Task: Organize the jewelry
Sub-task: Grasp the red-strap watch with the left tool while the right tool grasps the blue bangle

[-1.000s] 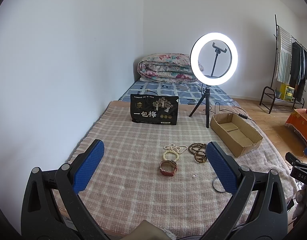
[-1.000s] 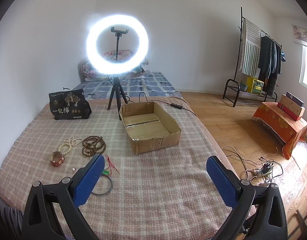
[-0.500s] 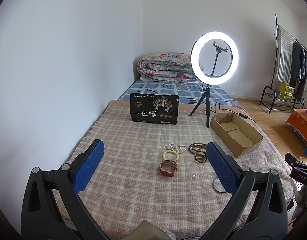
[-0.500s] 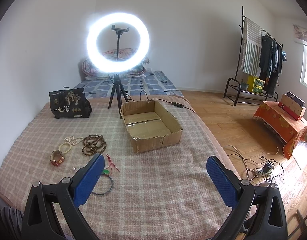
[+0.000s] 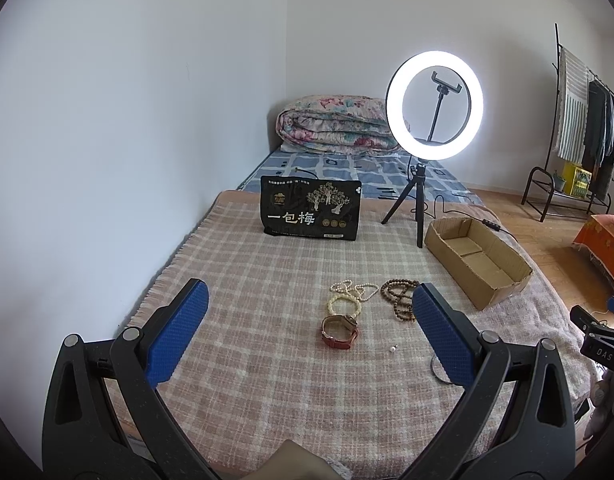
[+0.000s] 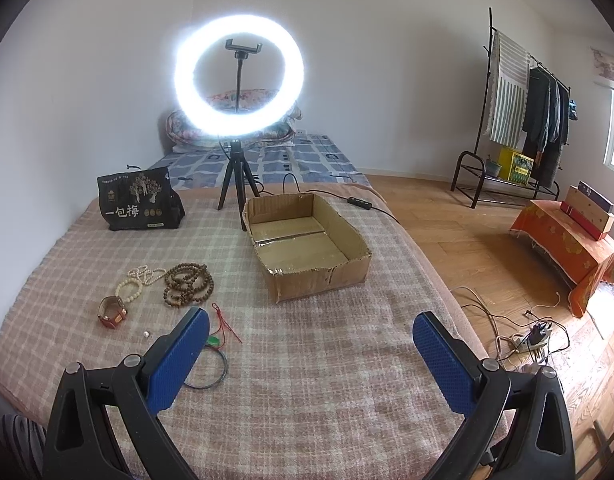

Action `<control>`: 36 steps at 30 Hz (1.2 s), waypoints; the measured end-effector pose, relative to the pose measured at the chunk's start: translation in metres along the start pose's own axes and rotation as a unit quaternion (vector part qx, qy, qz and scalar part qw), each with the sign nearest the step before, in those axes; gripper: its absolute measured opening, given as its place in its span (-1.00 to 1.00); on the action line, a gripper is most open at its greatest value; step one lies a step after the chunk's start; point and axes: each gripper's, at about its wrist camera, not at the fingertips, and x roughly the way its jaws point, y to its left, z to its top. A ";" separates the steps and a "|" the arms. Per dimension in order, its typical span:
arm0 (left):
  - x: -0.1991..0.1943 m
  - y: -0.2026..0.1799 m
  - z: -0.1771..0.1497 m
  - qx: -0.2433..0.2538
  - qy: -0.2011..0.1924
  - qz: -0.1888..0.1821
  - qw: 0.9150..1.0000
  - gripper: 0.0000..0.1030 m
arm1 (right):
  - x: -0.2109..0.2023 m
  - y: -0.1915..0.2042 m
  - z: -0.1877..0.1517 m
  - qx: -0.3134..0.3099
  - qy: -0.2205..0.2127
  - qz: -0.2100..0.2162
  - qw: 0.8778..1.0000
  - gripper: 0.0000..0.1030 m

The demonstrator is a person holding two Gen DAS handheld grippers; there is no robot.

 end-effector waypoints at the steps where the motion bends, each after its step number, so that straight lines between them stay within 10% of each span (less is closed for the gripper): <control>1: 0.001 0.000 -0.001 0.000 0.002 0.001 1.000 1.00 | 0.002 0.000 0.000 0.000 0.002 0.001 1.000 0.99; 36: 0.196 0.025 -0.060 -0.003 0.188 -0.063 0.980 0.85 | 0.116 0.054 -0.047 -0.088 0.110 0.144 0.980 0.99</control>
